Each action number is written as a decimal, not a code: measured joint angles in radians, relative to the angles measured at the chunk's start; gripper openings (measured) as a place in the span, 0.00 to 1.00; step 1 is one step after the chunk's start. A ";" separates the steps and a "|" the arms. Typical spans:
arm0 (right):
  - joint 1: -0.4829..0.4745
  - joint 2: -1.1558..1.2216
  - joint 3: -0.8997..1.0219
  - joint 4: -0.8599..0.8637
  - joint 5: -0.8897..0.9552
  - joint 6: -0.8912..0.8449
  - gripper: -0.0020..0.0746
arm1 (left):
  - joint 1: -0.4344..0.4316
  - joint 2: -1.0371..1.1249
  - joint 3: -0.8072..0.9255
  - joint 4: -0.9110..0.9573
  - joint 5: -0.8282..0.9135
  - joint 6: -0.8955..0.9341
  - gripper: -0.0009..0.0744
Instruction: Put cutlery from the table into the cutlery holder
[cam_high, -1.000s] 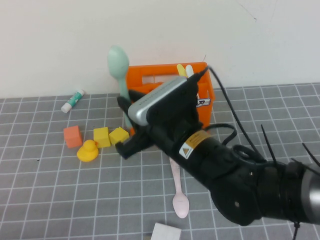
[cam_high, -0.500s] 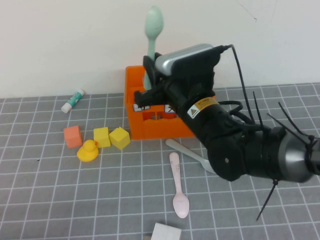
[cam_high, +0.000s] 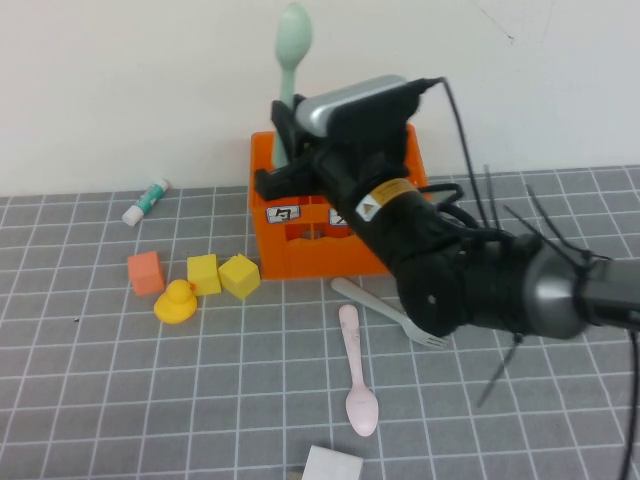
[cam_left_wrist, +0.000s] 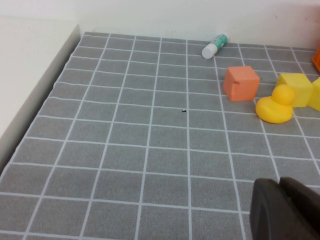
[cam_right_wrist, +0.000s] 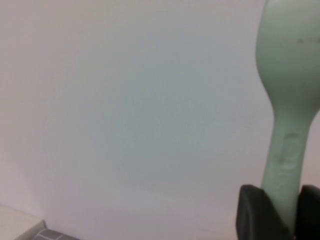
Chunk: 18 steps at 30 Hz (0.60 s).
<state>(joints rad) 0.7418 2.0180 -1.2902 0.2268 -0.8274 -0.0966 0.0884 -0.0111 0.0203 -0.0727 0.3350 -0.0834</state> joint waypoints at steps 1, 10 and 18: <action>0.000 0.014 -0.019 -0.014 0.014 0.000 0.22 | 0.000 0.000 0.000 0.000 0.000 0.000 0.01; 0.000 0.173 -0.154 -0.043 0.088 0.000 0.22 | 0.000 0.000 0.000 0.000 0.000 0.000 0.01; -0.009 0.205 -0.167 -0.043 0.152 -0.042 0.23 | 0.000 0.000 0.000 0.000 0.000 0.000 0.01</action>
<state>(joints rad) 0.7329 2.2227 -1.4575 0.1838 -0.6754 -0.1384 0.0884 -0.0111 0.0203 -0.0727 0.3350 -0.0834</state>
